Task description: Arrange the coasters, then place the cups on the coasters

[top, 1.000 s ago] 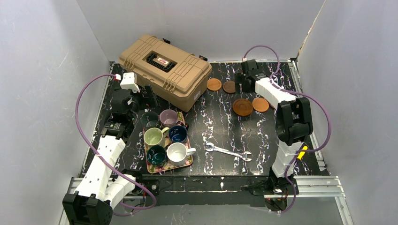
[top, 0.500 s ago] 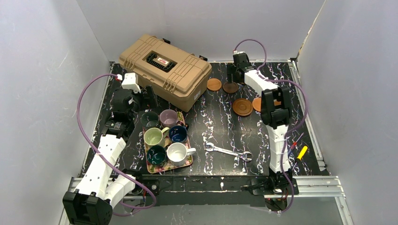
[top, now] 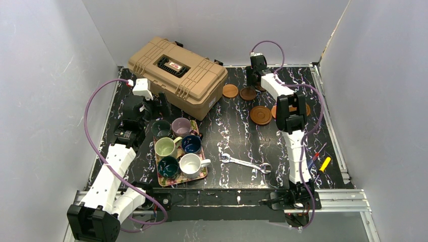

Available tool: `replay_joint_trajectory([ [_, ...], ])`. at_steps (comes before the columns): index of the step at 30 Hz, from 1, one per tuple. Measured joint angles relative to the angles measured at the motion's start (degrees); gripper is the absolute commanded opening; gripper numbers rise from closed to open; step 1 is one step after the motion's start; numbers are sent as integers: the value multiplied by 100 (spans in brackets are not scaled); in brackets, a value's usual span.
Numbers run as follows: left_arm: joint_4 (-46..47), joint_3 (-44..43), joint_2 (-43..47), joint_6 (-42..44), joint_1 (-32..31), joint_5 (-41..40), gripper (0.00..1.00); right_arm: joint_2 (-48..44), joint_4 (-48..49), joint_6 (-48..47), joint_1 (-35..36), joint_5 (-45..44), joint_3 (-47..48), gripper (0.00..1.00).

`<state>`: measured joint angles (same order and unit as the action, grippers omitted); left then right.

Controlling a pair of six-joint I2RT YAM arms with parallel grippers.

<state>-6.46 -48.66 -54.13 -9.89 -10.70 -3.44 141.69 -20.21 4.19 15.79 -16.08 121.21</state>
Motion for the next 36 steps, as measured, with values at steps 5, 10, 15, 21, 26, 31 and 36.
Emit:
replay_joint_trajectory([
  [5,0,-4,0,-7,-24,7,98,221,-72,4,-85,105,205,48],
  [10,0,-7,0,-15,-42,9,98,201,-2,20,-181,133,136,34],
  [15,0,-7,0,-20,-61,15,98,-199,343,50,-249,133,-599,29],
  [21,0,-7,0,-20,-79,59,98,-723,505,68,-345,105,-1458,28],
  [26,0,-7,0,-24,-85,76,98,-1154,643,164,-391,120,-2151,27],
  [31,0,-7,0,-26,-107,90,98,-1467,708,234,-411,203,-2621,26],
  [36,0,-7,0,-39,-116,92,98,-1694,719,313,-411,264,-2955,26],
])
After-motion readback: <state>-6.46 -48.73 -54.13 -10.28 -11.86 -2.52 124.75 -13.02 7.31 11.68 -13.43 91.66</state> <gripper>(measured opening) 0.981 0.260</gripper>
